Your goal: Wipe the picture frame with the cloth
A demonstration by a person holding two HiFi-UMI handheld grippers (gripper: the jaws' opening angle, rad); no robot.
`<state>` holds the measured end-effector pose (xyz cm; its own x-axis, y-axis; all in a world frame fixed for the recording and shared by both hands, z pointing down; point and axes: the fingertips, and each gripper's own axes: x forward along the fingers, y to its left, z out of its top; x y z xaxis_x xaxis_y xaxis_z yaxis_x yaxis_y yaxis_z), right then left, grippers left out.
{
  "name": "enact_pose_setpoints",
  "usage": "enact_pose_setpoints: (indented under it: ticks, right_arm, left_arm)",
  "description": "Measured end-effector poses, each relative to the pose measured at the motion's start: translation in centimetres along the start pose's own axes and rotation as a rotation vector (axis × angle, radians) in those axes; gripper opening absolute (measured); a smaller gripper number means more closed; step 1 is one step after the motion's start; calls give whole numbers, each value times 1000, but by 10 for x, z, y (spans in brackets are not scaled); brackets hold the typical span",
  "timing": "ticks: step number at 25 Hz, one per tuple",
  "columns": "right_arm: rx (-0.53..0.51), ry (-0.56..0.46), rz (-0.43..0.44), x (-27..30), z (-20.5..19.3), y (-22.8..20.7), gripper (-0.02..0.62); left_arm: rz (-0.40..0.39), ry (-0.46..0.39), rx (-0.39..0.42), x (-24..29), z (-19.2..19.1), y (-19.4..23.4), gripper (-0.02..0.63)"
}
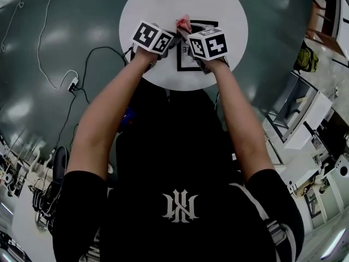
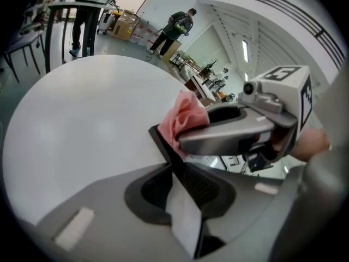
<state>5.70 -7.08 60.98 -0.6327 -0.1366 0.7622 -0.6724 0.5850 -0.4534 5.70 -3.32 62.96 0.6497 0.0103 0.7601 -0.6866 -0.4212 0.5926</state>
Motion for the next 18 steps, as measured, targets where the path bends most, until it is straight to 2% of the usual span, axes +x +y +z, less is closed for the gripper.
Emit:
enact_pose_setpoints:
  ticks: [11,18]
  right_arm:
    - [-33,51,-60,5,-16,-13,69]
    - [-115,89,-187,-17,-25,-45,69]
  left_arm:
    - [2,-14,9,-1,-1,0,72]
    - [5,-16,13,-3,-1,2,71]
